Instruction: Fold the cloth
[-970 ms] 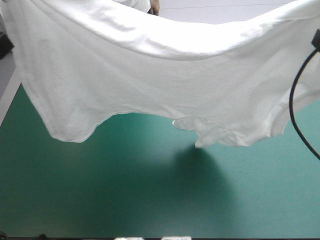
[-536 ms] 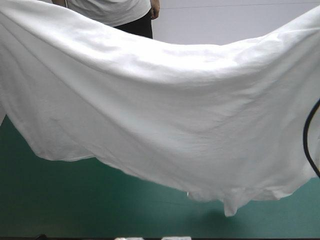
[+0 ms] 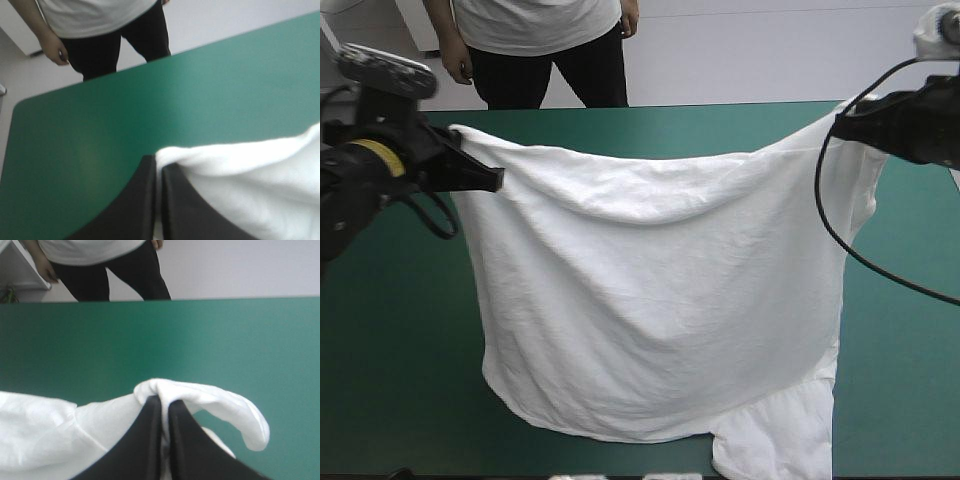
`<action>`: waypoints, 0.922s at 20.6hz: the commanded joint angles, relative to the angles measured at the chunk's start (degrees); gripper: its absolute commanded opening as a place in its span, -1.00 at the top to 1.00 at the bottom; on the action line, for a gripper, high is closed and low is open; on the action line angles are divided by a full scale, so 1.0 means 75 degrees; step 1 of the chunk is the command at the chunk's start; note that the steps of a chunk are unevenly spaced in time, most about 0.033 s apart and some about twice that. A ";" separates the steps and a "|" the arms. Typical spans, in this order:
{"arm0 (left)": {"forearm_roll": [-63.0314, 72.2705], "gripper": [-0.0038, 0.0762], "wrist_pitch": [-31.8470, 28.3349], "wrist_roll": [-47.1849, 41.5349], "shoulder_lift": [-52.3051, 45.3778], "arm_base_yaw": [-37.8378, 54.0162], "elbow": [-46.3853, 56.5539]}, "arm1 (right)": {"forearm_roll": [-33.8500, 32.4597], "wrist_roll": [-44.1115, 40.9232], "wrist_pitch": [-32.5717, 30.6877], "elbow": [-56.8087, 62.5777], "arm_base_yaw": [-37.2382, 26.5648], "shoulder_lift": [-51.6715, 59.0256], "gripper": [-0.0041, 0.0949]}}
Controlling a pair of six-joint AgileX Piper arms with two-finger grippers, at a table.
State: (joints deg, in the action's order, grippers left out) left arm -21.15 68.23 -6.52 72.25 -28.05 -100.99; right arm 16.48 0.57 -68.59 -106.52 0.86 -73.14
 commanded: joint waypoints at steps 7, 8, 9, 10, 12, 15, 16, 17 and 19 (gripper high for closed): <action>0.2422 0.93 -0.2477 0.0475 0.2530 0.2392 0.0638 | 0.0294 0.0615 0.2692 0.1797 -0.0020 -0.2037 0.95; 0.2422 0.93 -0.2498 0.0491 0.2864 0.2485 0.0573 | 0.0294 0.0615 0.2948 0.1797 -0.0020 -0.2356 0.95; 0.2442 0.93 -0.2537 0.0667 0.3228 0.2545 0.0463 | 0.0294 0.0615 0.3098 0.1745 -0.0020 -0.2668 0.95; 0.2478 0.93 -0.2603 0.0767 0.3487 0.2561 0.0369 | 0.0294 0.0615 0.3236 0.1693 -0.0020 -0.2970 0.95; 0.2478 0.93 -0.2866 0.0791 0.4098 0.2561 0.0221 | 0.0279 0.0615 0.3628 0.1659 -0.0020 -0.3540 0.95; 0.2478 0.93 -0.3214 0.0634 0.4848 0.2561 0.0071 | 0.0279 0.0615 0.4125 0.1659 -0.0020 -0.4172 0.95; 0.2478 0.93 -0.3298 0.0571 0.4954 0.2561 0.0057 | 0.0279 0.0615 0.4230 0.1659 -0.0020 -0.4295 0.95; 0.2478 0.93 -0.3405 0.0541 0.5059 0.2561 0.0057 | 0.0279 0.0615 0.4320 0.1659 -0.0020 -0.4407 0.95; 0.2478 0.93 -0.3617 0.0541 0.5252 0.2572 0.0057 | 0.0276 0.0615 0.4407 0.1659 -0.0020 -0.4640 0.95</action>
State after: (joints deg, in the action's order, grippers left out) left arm -2.68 45.09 -1.63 114.11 -8.91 -98.40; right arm 17.72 4.72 -39.18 -92.09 0.86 -109.78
